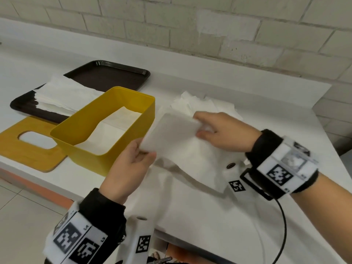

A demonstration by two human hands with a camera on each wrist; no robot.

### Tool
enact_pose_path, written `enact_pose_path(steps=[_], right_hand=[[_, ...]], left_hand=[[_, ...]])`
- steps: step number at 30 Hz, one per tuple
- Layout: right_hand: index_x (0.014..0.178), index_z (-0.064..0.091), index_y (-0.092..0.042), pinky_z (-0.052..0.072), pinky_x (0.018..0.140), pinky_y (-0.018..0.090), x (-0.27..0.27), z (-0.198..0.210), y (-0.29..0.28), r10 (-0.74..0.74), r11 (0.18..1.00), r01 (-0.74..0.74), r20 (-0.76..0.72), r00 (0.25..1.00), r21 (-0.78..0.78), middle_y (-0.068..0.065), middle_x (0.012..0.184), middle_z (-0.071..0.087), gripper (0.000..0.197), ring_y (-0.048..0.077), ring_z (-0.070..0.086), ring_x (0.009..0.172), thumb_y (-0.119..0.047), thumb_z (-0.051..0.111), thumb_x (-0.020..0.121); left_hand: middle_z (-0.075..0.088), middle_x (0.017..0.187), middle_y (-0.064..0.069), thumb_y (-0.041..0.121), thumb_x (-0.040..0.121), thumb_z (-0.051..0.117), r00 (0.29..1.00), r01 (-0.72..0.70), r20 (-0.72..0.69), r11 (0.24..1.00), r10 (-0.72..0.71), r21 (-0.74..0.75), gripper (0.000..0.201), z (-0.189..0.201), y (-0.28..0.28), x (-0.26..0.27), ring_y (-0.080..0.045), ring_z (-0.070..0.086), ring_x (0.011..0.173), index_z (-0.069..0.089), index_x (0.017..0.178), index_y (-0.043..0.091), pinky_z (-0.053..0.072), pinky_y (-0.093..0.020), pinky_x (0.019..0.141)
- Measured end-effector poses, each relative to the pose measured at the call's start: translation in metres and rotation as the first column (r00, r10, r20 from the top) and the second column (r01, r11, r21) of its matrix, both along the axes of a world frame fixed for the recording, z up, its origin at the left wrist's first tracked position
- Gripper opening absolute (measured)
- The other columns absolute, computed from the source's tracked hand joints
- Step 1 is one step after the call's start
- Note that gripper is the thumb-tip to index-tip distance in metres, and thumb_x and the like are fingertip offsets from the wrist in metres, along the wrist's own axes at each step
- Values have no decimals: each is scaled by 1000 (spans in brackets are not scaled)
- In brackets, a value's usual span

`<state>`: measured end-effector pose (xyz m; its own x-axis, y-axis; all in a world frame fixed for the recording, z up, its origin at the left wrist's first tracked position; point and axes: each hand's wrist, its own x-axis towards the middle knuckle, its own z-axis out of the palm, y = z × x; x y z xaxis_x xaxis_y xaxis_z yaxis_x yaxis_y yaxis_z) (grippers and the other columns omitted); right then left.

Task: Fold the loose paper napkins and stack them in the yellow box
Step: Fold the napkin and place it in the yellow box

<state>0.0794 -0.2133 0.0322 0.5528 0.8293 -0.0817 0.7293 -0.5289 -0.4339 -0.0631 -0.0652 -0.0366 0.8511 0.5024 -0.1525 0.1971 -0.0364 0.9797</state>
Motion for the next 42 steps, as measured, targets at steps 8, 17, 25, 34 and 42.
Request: enact_pose_path(steps=[8, 17, 25, 34, 42], right_hand=[[129, 38, -9, 44, 100, 44, 1, -9, 15, -35, 787, 371, -564, 825, 493, 7, 127, 55, 36, 22, 56, 115, -13, 46, 94], [103, 35, -37, 52, 81, 32, 17, 19, 37, 90, 667, 321, -500, 861, 672, 12, 122, 54, 48, 24, 58, 106, -5, 64, 83], [84, 65, -15, 38, 83, 10, 34, 55, 86, 113, 832, 5, -179, 977, 555, -14, 86, 61, 20, -4, 55, 84, 3, 60, 81], [105, 66, -15, 28, 82, 9, 40, 22, 170, 101, 985, -111, 80, 992, 135, 2, 127, 54, 24, 16, 47, 120, -6, 61, 84], [119, 61, -7, 46, 88, 28, 34, -24, 215, 238, 885, -178, 89, 967, -431, 9, 121, 60, 35, 21, 56, 100, -13, 64, 85]], left_hand=[[65, 120, 5, 35, 87, 57, 974, 198, 118, 980, -195, -19, 44, 33, -11, 12, -13, 63, 107, 50, 127, 19, 53, -32, 91], [65, 116, 7, 8, 91, 53, 984, 141, 89, 976, -157, 165, 40, 59, 26, 1, -13, 63, 105, 47, 127, 26, 50, -41, 94], [72, 95, 3, 5, 89, 54, 994, 88, 35, 952, -103, 294, 37, 96, 66, -16, -30, 66, 81, 62, 104, 38, 56, -42, 75], [54, 127, 1, 12, 89, 57, 931, 149, -349, 765, 105, 626, 28, 73, 117, 0, -13, 48, 100, 62, 113, 25, 36, -17, 83], [50, 129, -5, 14, 83, 66, 727, 401, -669, 692, 158, 600, 45, 36, 128, 20, -21, 49, 116, 54, 126, 20, 39, -20, 83]])
